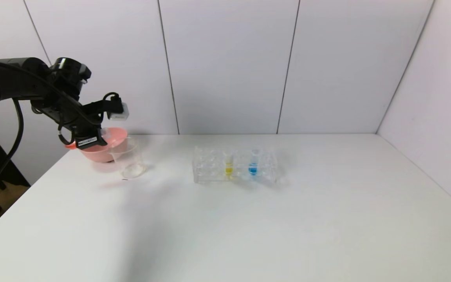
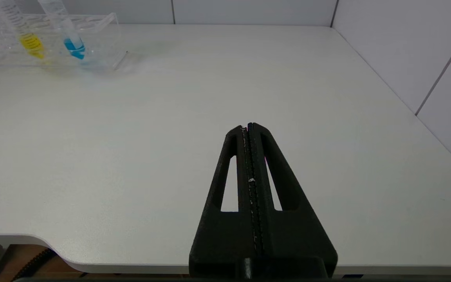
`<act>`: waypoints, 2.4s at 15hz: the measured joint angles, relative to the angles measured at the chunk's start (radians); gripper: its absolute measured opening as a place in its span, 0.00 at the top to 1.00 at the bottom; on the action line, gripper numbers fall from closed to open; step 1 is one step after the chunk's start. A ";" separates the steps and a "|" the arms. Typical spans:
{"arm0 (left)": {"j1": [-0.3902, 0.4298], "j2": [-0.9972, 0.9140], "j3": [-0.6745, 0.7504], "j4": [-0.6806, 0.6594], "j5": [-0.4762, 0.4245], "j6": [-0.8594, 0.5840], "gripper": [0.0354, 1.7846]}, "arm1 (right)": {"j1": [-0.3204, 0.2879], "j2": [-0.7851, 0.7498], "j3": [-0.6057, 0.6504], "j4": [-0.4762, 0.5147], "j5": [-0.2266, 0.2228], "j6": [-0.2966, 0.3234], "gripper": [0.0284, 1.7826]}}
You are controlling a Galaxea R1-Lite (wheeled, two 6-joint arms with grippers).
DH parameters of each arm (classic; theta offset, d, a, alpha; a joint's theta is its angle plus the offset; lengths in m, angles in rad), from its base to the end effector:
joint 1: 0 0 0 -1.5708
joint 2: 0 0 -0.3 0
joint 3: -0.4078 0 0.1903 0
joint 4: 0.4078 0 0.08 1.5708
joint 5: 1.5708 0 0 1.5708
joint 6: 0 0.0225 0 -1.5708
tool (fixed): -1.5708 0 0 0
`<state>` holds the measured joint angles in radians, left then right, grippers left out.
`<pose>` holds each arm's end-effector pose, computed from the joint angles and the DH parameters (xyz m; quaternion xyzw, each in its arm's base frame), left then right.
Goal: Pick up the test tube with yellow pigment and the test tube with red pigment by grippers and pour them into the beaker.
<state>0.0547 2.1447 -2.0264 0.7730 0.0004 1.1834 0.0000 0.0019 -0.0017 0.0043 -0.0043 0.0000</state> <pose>0.4091 0.0224 0.2265 0.4934 0.3715 -0.2197 0.7552 -0.0228 -0.0001 0.0755 0.0000 0.0022 -0.0022 1.0000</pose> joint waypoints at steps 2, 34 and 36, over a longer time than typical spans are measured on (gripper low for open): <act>-0.004 0.003 0.000 -0.005 0.027 -0.001 0.74 | 0.000 0.000 0.000 0.000 0.000 0.000 0.95; -0.064 0.023 -0.009 0.003 0.244 -0.011 0.74 | 0.000 0.000 0.000 0.000 0.000 0.000 0.95; -0.066 0.022 -0.009 0.005 0.246 -0.008 0.74 | 0.000 0.000 0.000 0.000 0.000 0.000 0.95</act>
<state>-0.0115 2.1668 -2.0349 0.7783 0.2468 1.1753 0.0000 0.0019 -0.0013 0.0047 -0.0043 0.0000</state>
